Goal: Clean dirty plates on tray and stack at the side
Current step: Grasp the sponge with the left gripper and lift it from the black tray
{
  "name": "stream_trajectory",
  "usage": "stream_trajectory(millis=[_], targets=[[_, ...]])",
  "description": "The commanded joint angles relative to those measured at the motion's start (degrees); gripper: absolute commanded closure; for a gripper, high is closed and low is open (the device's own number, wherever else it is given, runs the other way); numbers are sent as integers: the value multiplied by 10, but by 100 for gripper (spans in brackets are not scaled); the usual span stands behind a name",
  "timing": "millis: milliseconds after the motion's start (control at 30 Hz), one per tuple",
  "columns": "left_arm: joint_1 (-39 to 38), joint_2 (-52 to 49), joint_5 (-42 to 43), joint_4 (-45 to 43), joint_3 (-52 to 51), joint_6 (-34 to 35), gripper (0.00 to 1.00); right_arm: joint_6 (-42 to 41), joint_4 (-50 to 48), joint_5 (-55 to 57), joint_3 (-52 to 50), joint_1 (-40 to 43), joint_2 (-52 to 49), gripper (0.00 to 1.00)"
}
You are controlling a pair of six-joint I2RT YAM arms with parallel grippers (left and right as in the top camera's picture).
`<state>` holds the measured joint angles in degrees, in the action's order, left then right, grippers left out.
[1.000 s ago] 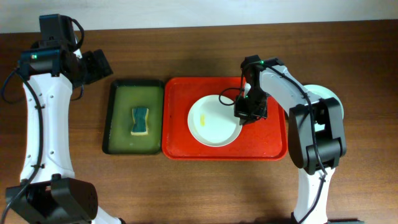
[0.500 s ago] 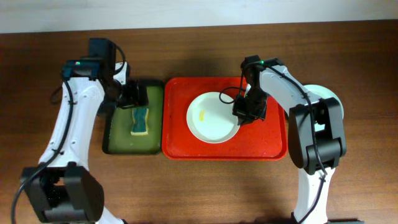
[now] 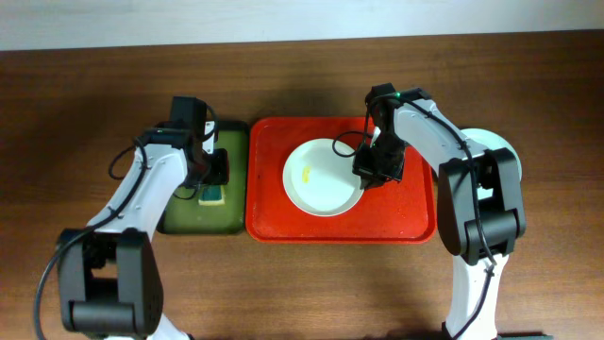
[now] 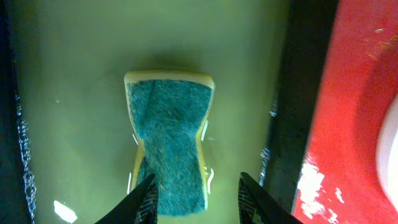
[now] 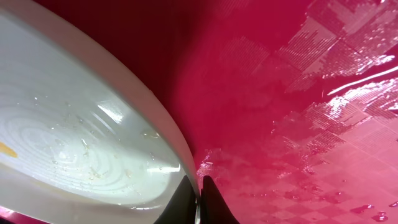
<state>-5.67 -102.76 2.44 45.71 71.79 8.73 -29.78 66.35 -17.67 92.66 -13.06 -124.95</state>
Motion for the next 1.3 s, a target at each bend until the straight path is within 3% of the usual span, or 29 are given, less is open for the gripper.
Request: stream_trajectory(millis=[0,300,467,533,633,667,767,900,967,1167,1267], targets=[[1,-47,-51,-4,-6,11,61,-5,0,3,-4,3,-2,96],[1,-74,-52,-18,-6,37,73,-5,-2,3,-4,3,-2,96],[1,-107,-52,-18,-7,36,70,-5,-2,3,-4,3,-2,96],[2,-107,-52,-18,-4,36,100,-5,-2,3,-4,3,-2,96],[2,-92,-53,16,51,16,100,-5,-2,3,-4,3,-2,95],[2,-67,-60,31,85,4,100,-5,-2,3,-4,3,-2,69],[2,26,-116,21,111,-17,100,30,10,1,-4,3,-2,32],[2,126,-130,-20,112,-59,100,63,41,3,11,4,0,21],[2,158,-128,-55,118,-80,100,97,72,3,62,4,3,20],[2,155,-127,105,316,-70,100,135,172,5,252,12,5,19],[3,149,-127,165,351,-50,100,150,231,5,365,42,5,20]])
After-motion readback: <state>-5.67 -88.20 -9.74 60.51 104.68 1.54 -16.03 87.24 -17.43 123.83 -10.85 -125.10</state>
